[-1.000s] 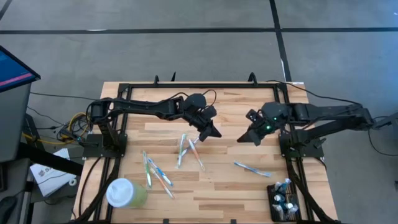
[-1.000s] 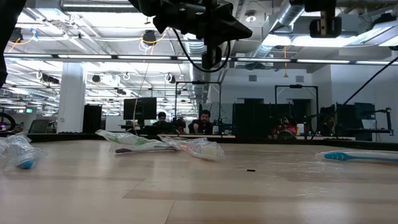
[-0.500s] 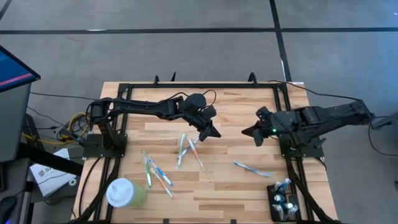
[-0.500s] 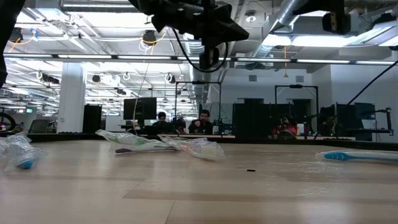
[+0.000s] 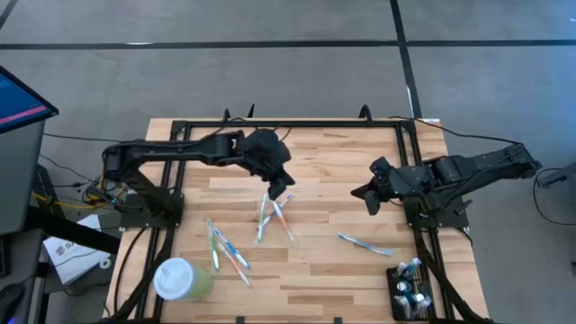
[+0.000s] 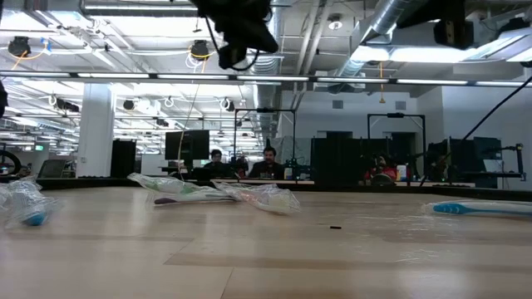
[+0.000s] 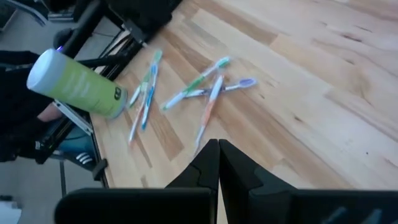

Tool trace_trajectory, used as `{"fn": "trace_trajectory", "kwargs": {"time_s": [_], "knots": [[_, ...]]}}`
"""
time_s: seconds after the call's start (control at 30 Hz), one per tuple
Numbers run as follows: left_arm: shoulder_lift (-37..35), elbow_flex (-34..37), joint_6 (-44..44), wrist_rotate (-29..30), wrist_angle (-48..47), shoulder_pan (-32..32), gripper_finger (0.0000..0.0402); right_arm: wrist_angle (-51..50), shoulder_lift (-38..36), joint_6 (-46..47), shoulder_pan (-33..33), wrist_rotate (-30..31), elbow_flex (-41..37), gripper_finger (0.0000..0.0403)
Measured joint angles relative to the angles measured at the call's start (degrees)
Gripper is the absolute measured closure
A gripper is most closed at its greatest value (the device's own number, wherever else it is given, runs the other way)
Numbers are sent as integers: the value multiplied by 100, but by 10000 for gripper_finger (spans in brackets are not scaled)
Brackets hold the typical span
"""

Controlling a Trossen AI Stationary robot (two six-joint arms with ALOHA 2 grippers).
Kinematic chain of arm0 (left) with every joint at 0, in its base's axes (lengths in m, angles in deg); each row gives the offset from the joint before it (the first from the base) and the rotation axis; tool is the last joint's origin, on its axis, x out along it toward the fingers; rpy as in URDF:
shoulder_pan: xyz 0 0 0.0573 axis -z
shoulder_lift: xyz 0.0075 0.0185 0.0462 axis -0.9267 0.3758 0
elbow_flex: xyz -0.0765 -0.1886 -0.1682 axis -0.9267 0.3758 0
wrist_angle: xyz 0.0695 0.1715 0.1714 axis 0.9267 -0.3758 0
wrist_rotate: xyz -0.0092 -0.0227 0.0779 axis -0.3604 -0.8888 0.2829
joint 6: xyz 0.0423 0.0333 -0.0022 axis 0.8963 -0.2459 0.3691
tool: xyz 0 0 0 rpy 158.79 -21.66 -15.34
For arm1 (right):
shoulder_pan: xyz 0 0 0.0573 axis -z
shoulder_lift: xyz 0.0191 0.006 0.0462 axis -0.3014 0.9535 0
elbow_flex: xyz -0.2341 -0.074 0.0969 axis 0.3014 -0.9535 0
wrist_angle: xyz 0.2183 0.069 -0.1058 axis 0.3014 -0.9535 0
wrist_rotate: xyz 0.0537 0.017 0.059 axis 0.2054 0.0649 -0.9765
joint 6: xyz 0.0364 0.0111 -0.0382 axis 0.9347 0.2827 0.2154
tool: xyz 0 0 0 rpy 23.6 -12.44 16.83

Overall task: Pick & Place toothbrushing station
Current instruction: Put the top orange toothbrush into the black organizer

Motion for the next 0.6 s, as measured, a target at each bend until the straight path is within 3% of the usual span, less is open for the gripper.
{"fn": "trace_trajectory", "kwargs": {"time_s": [0.4,0.6], "knots": [[-311,-2,-782,276,-1049,608,401,12,0,-324,38,-579,0,403],[-201,-4,-1276,593,-1169,894,401,1,0,-658,219,-1312,0,403]]}}
